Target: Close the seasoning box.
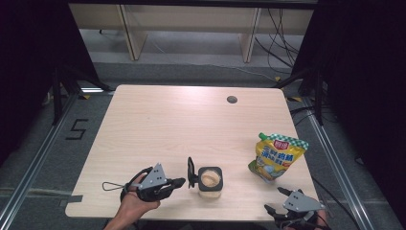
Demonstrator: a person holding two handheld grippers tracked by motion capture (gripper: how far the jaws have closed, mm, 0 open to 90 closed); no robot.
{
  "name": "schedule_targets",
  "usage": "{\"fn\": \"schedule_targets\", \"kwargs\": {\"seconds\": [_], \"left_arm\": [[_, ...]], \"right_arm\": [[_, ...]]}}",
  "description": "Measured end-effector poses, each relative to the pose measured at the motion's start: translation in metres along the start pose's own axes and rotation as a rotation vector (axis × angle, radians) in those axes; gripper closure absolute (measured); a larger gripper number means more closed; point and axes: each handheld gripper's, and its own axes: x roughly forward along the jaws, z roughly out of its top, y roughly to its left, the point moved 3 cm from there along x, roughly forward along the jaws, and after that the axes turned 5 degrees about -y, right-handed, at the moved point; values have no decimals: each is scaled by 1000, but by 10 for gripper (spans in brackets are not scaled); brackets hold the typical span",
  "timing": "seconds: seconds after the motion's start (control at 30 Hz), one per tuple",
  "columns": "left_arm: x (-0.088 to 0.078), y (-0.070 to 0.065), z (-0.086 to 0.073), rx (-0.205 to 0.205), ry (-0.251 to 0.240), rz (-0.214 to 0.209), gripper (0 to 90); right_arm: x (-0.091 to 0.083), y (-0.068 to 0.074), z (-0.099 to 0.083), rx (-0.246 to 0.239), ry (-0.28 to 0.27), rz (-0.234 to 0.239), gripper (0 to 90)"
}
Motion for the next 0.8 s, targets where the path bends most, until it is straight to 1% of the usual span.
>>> {"fn": "schedule_targets", "kwargs": {"seconds": [0.07,0.1,0.17,0.23,0.3,0.33,0.37,0.4,0.43,0.47,0.5,0.53,0.57,0.6,0.63,0.7,0.73,0.8], "left_arm": [[2,-2,3,-9,-10,5,893],[2,-1,5,5,-10,4,893],[3,-3,8,-4,-16,6,893],[4,-2,11,17,-16,-4,893],[5,-4,12,-1,-23,-1,893],[5,-3,14,22,-19,-4,893],[6,-5,15,8,-27,-3,893],[5,-4,16,27,-16,-6,893],[6,-7,17,7,-26,-8,893],[6,-6,19,21,-13,-6,892],[6,-6,20,38,-12,-5,892],[6,-5,20,41,-12,-2,892],[6,-5,21,21,-17,-5,892],[5,-5,22,21,-21,-1,892],[5,-4,23,38,-22,-3,892],[4,-4,26,42,-18,5,892],[3,-4,27,40,-12,7,892],[4,-4,28,56,-13,2,892]], "right_arm": [[0,0,0,1,0,-1,283],[0,0,0,0,1,1,283],[0,0,-1,2,3,-2,283],[0,0,0,-1,1,-1,283],[0,0,-1,-12,0,-3,283],[0,0,-1,-4,5,-2,283],[0,0,-1,2,6,0,283],[0,0,-1,-3,4,-1,283],[1,0,-1,-8,3,0,283],[0,0,-1,1,6,-2,283],[0,2,-2,16,16,-2,283],[0,0,-1,2,12,-4,283],[0,1,-1,6,11,-3,283],[1,0,-1,-2,6,-4,283],[1,0,-1,-2,7,-4,283],[1,1,-2,7,13,1,283],[1,0,-1,-2,12,2,283],[1,0,-1,-5,7,-3,283]]}}
